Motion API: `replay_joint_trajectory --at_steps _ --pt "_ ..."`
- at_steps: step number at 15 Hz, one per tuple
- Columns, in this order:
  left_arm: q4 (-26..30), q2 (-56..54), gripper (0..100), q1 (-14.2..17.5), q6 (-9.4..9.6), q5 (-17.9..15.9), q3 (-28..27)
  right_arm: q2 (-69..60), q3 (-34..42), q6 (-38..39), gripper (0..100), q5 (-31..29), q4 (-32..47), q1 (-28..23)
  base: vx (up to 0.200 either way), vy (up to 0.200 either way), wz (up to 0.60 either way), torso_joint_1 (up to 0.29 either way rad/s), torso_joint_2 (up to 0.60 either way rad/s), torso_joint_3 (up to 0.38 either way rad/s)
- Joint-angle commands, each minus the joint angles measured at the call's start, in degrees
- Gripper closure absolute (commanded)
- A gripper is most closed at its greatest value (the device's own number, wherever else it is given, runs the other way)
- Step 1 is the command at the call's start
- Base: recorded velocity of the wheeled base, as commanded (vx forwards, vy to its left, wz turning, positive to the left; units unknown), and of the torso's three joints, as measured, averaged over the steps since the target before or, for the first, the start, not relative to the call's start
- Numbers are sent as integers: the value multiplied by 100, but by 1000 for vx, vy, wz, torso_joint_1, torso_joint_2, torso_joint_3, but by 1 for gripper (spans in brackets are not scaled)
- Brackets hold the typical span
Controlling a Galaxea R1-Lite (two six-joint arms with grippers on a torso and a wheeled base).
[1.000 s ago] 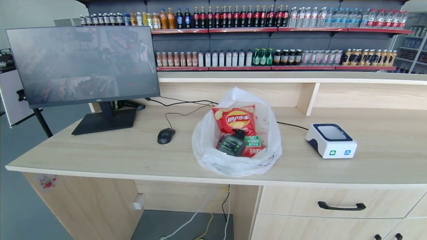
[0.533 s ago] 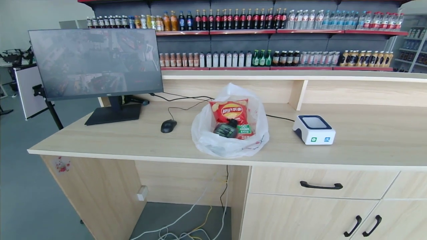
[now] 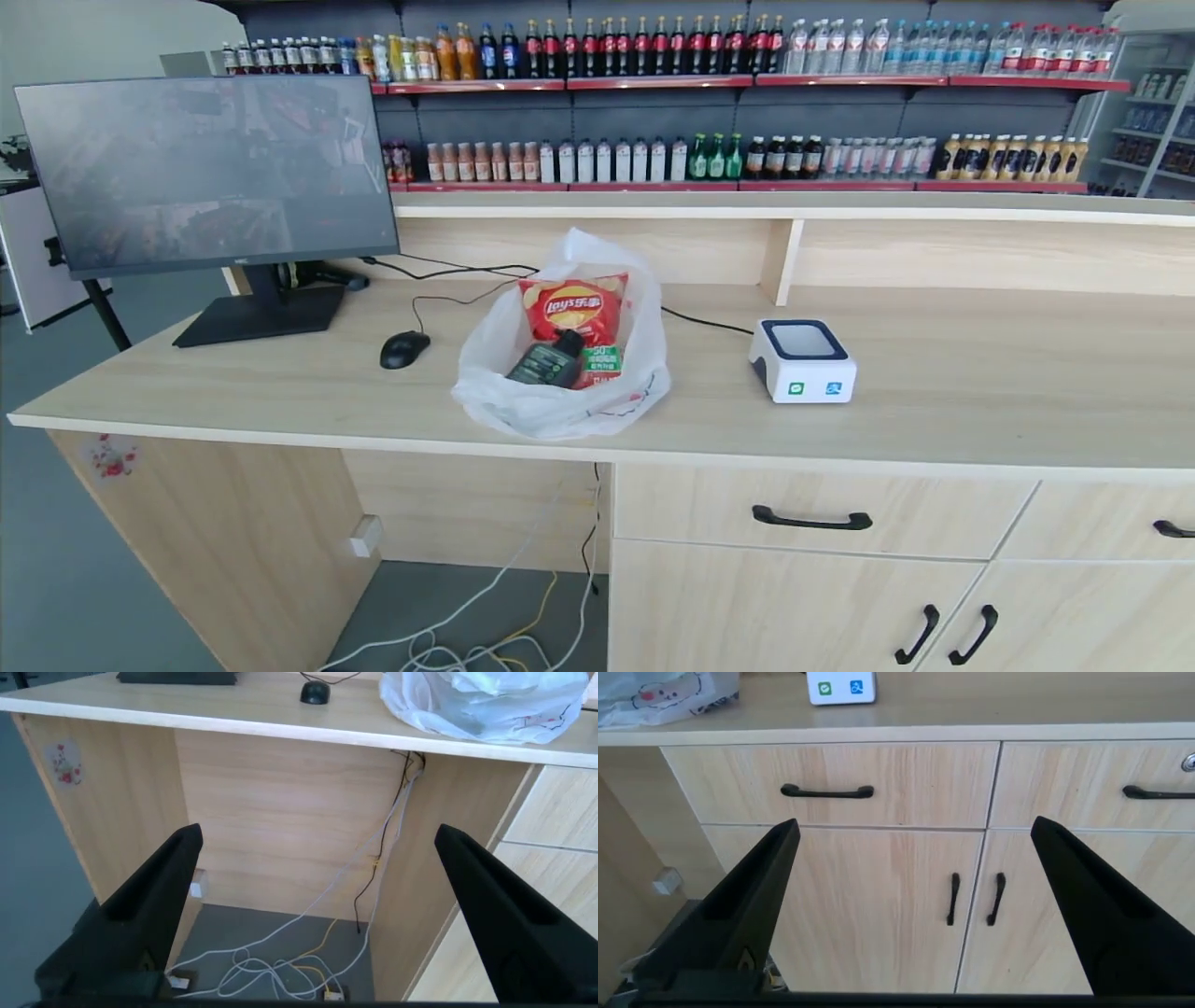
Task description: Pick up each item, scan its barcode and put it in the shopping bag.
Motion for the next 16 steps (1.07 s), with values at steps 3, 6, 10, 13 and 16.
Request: replay_joint_trajectory --at_steps 3,6,10,13,16 --pt "-1 -2 0 9 1 1 0 9 1 13 0 0 -9 1 0 -200 -200 -4 -1 5" --pt "-1 -2 0 9 10 1 0 9 1 -13 0 0 0 1 0 -200 -400 5 -1 4" --pt "-1 -2 0 9 1 1 0 9 1 -4 0 0 0 1 0 -200 0 5 0 -1" --pt "-1 -2 0 0 10 1 0 9 1 -4 0 0 0 1 0 0 0 0 0 0" --pt "-1 -2 0 0 10 1 0 9 1 -4 0 0 0 1 -200 0 0 1 4 2"
